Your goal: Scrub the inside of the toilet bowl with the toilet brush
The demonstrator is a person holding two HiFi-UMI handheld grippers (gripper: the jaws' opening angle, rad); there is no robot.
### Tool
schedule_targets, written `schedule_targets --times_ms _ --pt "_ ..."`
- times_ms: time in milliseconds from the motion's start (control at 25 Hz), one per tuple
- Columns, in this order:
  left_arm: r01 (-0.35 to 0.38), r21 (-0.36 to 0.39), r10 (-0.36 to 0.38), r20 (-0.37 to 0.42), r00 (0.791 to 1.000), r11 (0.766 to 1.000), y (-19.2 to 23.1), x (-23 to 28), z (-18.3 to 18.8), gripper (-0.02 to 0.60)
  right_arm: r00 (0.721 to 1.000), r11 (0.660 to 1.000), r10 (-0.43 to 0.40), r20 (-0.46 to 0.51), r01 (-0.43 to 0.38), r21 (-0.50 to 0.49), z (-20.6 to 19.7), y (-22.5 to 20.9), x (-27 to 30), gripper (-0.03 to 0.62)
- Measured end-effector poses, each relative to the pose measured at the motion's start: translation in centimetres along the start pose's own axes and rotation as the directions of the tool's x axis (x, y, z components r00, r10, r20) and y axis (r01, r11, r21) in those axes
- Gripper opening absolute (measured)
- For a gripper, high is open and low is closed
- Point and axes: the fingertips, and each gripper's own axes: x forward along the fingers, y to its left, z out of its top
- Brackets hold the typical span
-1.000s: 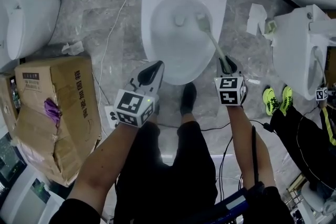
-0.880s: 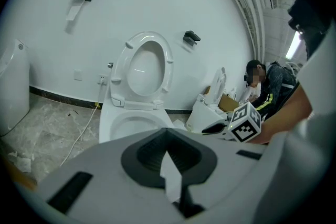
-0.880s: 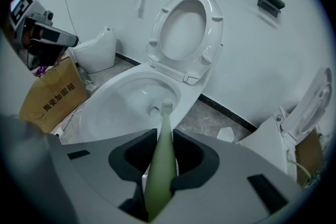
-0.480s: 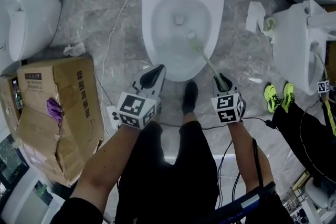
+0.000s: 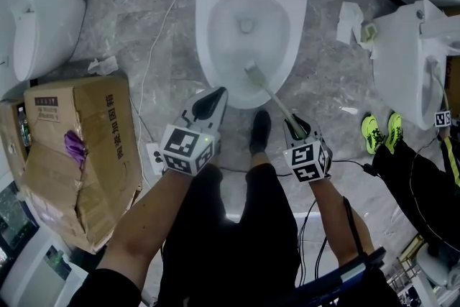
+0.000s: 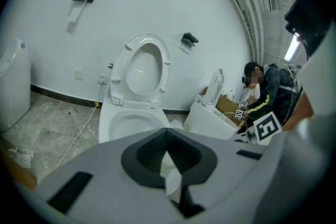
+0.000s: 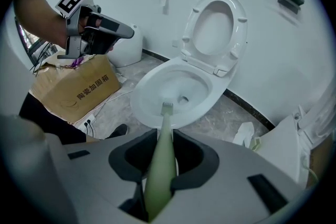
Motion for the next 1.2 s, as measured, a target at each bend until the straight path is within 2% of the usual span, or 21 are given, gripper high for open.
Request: schedule_targets --times_ms 560,840,1200 --pt "-0.039 -0.012 0.039 0.000 0.999 0.999 1.2 -0.9 -0.5 0.009 0.990 0.989 0.138 0.025 -0.136 -0.056 1.2 4.2 0.1 0.101" --pt "-0.062 -0.010 0.062 0.004 0.998 0.998 2.5 -1.6 -0.4 0.009 0.983 0.985 0.170 0.063 -0.168 -0.037 4.2 4.6 1.4 0.101" --pt "-0.078 -0.009 0.078 0.017 0.997 0.997 4.3 -1.7 0.2 0.009 0.983 0.987 0.158 0.096 -0.158 -0.012 8.6 2.8 4.4 0.101"
